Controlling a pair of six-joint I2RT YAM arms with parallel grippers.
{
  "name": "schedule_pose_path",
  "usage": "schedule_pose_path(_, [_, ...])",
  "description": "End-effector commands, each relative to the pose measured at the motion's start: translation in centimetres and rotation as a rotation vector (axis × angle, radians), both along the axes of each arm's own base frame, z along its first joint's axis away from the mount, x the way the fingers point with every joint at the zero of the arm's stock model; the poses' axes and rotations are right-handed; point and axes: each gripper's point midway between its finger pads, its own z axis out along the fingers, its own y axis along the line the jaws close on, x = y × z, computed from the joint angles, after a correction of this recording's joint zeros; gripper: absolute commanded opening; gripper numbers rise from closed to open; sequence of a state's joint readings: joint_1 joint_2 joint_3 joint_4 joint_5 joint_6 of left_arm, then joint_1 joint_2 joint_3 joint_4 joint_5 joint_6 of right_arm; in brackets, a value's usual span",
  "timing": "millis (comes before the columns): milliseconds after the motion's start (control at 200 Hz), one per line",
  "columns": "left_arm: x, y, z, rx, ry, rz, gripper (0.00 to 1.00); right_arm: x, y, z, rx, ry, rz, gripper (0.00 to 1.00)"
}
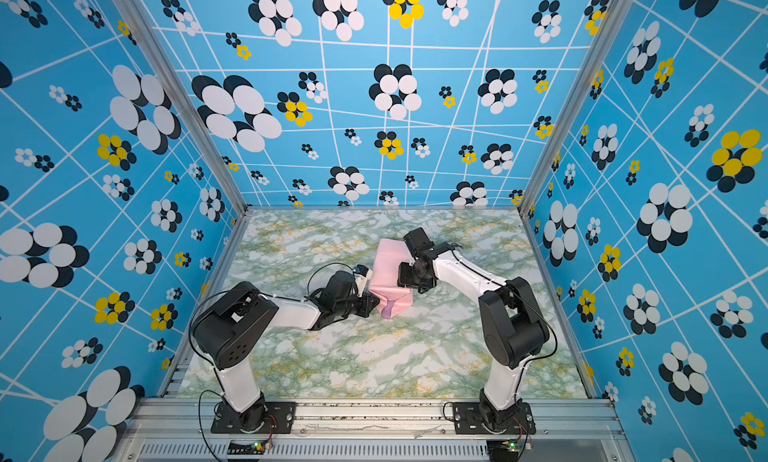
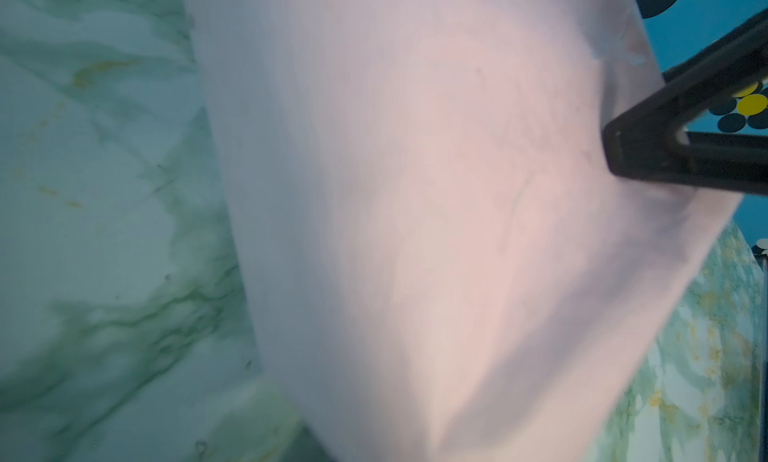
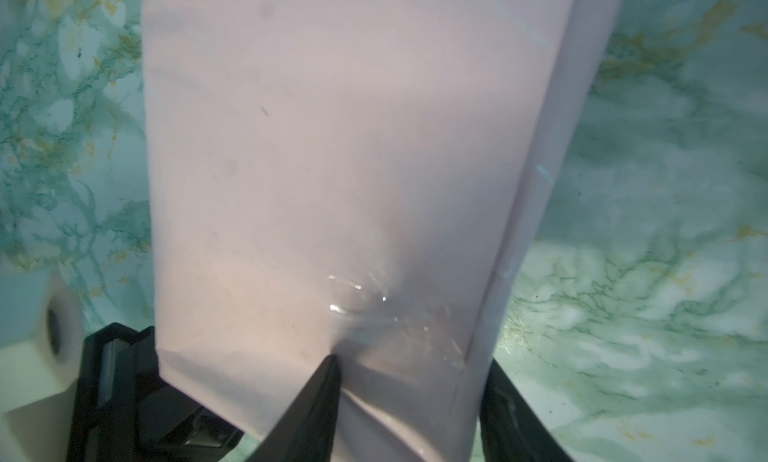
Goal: Wrap the gift box in paper
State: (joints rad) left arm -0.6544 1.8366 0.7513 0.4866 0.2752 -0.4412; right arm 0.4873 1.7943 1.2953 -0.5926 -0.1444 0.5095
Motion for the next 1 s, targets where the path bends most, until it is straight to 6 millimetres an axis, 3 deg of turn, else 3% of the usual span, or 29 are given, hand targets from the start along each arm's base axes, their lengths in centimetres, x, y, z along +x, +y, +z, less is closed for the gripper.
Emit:
schedule_pose_path(0, [0.7, -0.2, -0.6, 0.029, -0.018, -0.003, 0.13, -2.8, -0.8, -2.7, -0.044, 0.117, 0.023, 0.53])
schedule_pose_path(215, [0.3, 0.0, -1.8, 0.095, -0.015, -0.022, 0.15, -2.9, -0.9, -2.8, -0.045, 0.119, 0.023, 0.53])
schedule_pose_path(525, [-3.6, 0.6, -4.0, 0.213, 0.011, -0.105, 0.15, -3.2, -1.0, -3.3, -0.044, 0.134, 0.010, 0.53])
schedule_pose_path(590, [-3.7, 0.1, -2.9, 0.213, -0.018, -0.118, 0.15, -3.3, -1.0, -3.6, -0.038, 0.141, 0.003, 0.53])
schedule_pose_path(845, [-6.1, -1.0, -3.2, 0.260, -0.019, -0.222, 0.16, -3.5, -1.1, -3.5, -0.037, 0.140, -0.003, 0.52])
schedule_pose_path(995, [-4.9, -0.1, -2.5, 0.217, -0.016, -0.147, 0.21, -3.4, -1.0, -3.5, -0.033, 0.140, -0.003, 0.52])
